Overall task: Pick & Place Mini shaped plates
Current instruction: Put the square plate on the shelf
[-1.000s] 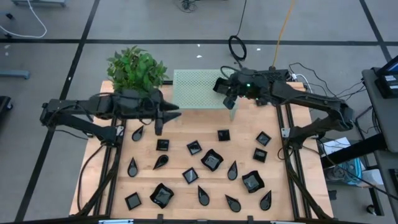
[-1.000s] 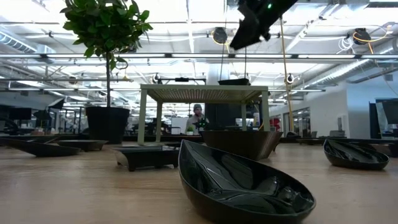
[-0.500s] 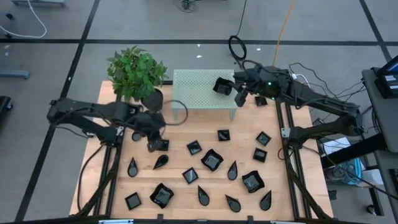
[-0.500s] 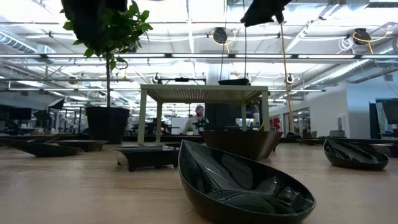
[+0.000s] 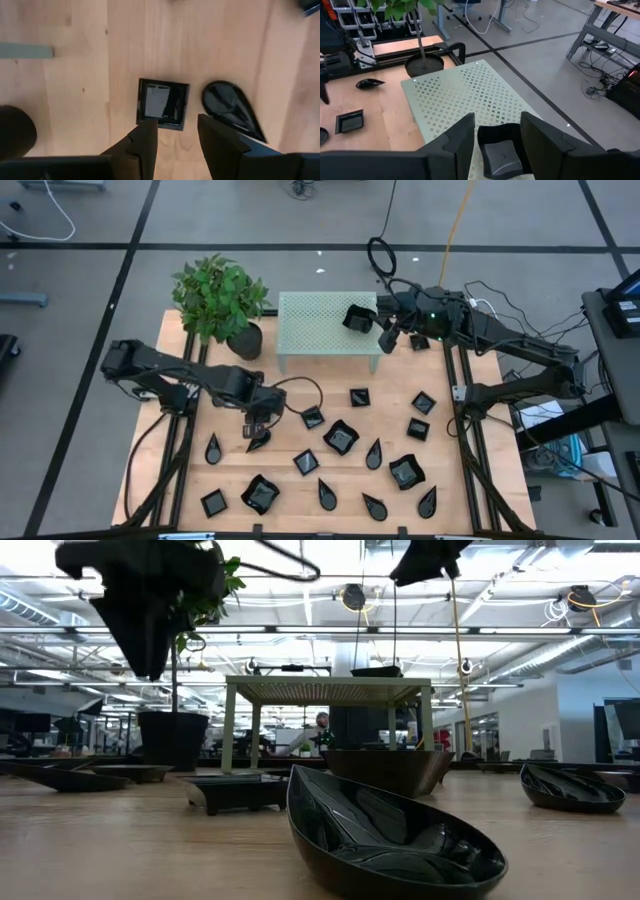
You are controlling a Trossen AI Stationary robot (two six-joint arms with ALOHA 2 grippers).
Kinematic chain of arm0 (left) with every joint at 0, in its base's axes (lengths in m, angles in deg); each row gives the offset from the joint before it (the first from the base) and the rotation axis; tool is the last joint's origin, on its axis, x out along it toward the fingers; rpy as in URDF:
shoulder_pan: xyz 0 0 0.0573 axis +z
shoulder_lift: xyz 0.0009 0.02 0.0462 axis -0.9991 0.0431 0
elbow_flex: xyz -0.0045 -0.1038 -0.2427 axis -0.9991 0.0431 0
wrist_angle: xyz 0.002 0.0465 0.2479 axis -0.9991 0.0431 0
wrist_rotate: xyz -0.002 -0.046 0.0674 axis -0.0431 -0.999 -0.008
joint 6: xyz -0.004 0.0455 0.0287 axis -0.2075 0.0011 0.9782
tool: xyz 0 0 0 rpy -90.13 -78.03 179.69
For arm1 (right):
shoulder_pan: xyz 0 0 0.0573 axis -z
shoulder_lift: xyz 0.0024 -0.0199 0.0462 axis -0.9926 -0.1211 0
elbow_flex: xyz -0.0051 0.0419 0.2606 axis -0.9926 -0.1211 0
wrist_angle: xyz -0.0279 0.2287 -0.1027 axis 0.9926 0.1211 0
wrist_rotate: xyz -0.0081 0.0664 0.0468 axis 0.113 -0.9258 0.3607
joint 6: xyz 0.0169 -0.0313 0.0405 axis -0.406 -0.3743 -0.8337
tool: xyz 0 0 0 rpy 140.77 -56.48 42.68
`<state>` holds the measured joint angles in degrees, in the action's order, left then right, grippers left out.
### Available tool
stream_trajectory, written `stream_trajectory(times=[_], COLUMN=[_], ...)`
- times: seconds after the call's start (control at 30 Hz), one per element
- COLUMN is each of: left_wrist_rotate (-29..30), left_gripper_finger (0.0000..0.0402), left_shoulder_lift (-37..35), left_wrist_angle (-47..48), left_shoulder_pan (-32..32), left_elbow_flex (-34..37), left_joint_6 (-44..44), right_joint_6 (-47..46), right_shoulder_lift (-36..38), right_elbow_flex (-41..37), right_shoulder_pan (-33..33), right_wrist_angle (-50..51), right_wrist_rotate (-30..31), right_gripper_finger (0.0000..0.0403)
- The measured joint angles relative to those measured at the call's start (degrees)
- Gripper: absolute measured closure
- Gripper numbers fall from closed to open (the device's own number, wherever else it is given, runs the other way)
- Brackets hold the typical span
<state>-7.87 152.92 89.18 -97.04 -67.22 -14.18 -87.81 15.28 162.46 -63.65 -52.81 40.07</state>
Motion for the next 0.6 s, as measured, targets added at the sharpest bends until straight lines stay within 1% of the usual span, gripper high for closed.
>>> stream_trajectory(times=[0.1, 0.27, 0.43, 0.6], left_wrist_rotate=[-0.1, -2.1, -2.7, -2.4], left_gripper_finger=[0.0257, 0.0257, 0.0257, 0.0257], left_shoulder_lift=[1.5, 2.5, 2.4, 2.3], left_wrist_angle=[-0.2, -2.9, -10.0, -17.5], left_shoulder_pan=[-0.1, -0.8, -0.9, -1.2], left_elbow_flex=[2.1, 7.0, 12.3, 16.7], left_joint_6=[0.0, -0.8, -4.3, -3.3], right_joint_6=[0.0, 0.0, 0.0, 0.0], right_shoulder_lift=[0.0, 0.0, 0.0, 0.0], right_elbow_flex=[0.0, 0.0, 0.0, 0.0], right_shoulder_pan=[0.0, 0.0, 0.0, 0.0], right_wrist_angle=[0.7, 2.7, 4.4, 5.5], right_wrist_rotate=[0.0, 0.0, 0.0, 0.0], right_gripper_finger=[0.0256, 0.0254, 0.0258, 0.0259])
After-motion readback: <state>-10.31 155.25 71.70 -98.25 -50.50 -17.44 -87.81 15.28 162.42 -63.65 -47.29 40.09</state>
